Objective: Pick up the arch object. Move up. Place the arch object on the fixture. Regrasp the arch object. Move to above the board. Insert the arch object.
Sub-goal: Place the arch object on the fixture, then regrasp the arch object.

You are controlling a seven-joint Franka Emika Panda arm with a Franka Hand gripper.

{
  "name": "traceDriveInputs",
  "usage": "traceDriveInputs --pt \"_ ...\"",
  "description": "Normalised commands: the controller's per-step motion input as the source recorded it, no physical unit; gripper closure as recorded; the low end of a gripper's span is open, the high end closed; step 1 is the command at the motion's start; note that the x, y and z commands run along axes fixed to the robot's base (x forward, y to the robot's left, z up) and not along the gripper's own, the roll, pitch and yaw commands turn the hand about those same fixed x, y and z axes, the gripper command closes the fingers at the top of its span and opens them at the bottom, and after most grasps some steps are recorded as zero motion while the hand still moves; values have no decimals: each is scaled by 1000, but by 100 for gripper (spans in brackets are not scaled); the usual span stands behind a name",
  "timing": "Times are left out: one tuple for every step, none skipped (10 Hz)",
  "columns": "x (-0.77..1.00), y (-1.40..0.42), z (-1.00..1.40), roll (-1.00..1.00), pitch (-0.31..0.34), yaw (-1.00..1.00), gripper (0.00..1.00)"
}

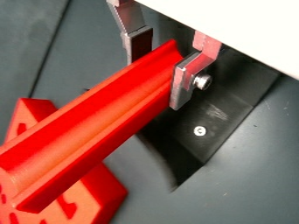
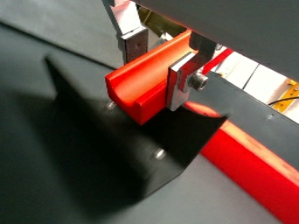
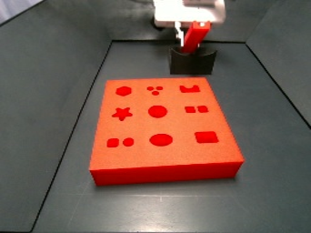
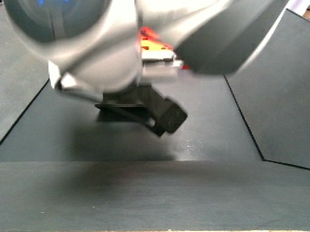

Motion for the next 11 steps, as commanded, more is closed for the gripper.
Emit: traceDriveInputs --pt "158 97 -897 -179 64 -105 100" --pt "140 88 -759 -166 51 -112 100" --pt "99 83 -559 -127 29 -109 100" --pt "72 64 -559 -105 18 -100 100" --pt "69 59 -559 -104 19 -96 100" --pt "0 -500 -167 0 0 0 100" --pt "0 0 0 0 0 0 0" --pt "0 0 1000 -90 30 -13 0" --pt "-2 2 1000 -80 28 -9 0" --pt "-15 1 1000 -40 24 -7 0" --pt "-19 0 1000 -21 21 -5 0"
